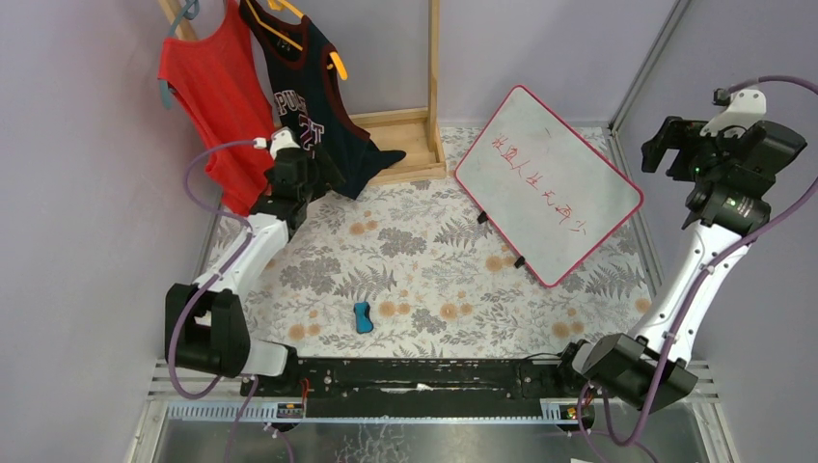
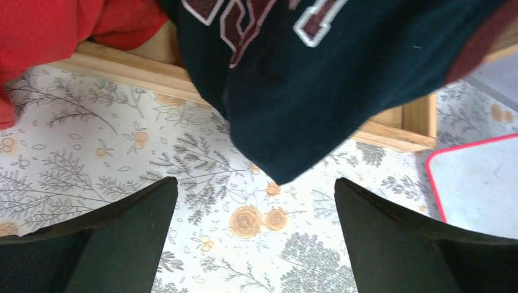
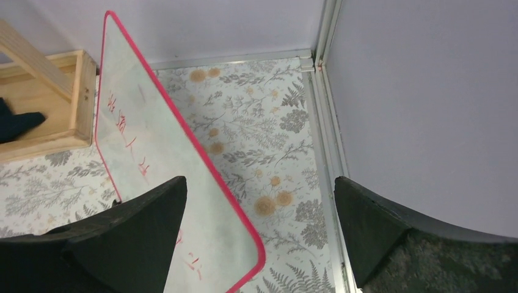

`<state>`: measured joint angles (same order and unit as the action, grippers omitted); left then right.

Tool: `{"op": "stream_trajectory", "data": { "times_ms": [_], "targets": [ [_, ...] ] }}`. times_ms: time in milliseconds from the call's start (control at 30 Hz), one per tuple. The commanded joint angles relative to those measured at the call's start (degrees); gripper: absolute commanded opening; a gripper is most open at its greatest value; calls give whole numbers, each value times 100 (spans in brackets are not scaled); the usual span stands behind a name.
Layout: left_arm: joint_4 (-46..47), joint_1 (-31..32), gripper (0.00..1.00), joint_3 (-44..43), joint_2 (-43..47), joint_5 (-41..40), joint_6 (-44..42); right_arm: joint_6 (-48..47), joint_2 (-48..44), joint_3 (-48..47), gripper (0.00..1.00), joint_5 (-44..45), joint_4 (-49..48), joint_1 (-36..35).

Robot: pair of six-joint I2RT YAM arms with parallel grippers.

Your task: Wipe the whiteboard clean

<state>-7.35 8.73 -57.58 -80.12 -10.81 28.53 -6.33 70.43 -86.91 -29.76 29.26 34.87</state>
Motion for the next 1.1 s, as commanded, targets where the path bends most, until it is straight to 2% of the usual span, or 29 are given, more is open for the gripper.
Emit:
{"op": "stream_trajectory", "data": {
  "times_ms": [0,100,200,400,500,567,600,900,1067],
  "targets": [
    [-43,315,100,-20,273,-214,-84,-219,-583,205,97,-295,502,-47],
    [-345,555,100,-135,286,-252,-49,-262,-1203,818,97,-288,580,-43],
    [-707,679,100,-196,344,38,76,-253,-1857,1326,96,-176,796,-44],
    [-1209,893,99,219,1013,278,279,-63,-3004,2328,87,-54,991,-44],
    [-1513,985,95,403,1399,380,357,27,-3295,2677,79,-90,1071,-42],
    [-1696,1091,92,482,1589,443,410,49,-3348,2861,63,-142,1107,-46],
    [-1795,1173,91,500,1655,485,427,73,-3361,2970,59,-172,1093,-45],
    [-2754,2396,88,707,1376,282,852,158,-3648,3453,67,-178,827,-49],
    [-3444,2891,77,510,1014,96,1338,211,-3683,3400,70,-104,871,-42]
  ]
}}
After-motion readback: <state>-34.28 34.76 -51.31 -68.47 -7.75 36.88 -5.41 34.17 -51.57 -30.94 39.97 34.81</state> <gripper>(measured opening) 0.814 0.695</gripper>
